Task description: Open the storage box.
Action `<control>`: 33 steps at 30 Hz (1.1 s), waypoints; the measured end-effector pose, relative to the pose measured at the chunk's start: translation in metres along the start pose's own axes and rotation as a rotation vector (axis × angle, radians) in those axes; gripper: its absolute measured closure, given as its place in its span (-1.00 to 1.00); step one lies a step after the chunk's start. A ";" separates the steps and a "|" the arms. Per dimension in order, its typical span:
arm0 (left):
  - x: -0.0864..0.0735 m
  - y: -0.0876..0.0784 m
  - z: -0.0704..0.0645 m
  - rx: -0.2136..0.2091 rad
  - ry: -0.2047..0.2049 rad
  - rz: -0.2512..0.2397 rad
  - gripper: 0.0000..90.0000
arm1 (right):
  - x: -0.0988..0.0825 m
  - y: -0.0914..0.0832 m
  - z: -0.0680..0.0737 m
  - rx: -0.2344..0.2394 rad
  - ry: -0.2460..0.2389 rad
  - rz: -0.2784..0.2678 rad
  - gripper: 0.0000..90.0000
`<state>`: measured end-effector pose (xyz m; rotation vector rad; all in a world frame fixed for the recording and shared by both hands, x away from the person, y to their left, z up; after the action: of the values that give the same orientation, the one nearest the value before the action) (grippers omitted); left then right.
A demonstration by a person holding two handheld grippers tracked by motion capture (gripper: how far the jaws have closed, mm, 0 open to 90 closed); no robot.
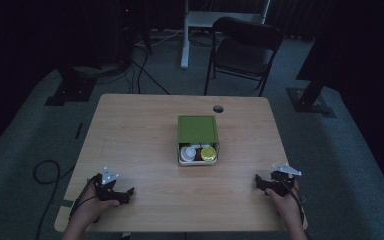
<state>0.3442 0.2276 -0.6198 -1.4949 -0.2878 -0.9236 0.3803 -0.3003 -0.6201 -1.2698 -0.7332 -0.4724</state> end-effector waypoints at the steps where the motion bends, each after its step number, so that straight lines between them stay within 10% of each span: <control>1: 0.000 0.000 0.000 0.001 0.002 0.000 -0.98 | 0.000 0.000 0.000 0.011 0.010 -0.007 -0.77; 16: 0.000 0.000 0.000 0.000 0.000 0.000 -0.98 | 0.001 0.003 0.011 0.008 -0.042 0.001 -0.77; 33: 0.000 0.000 0.000 0.001 0.002 0.000 -0.98 | 0.022 0.006 0.066 -0.098 -0.432 -0.052 -0.76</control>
<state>0.3443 0.2279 -0.6197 -1.4937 -0.2869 -0.9245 0.3846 -0.2340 -0.5999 -1.4677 -1.1175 -0.2786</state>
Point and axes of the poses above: each handheld gripper's, and its own axes: y roughly forward along the jaws, x roughly out of its top, z roughly to its left, the point moved 10 cm from there along y, roughly forward along the jaws, and after that the axes turned 8 degrees about x, right-handed, at the moved point
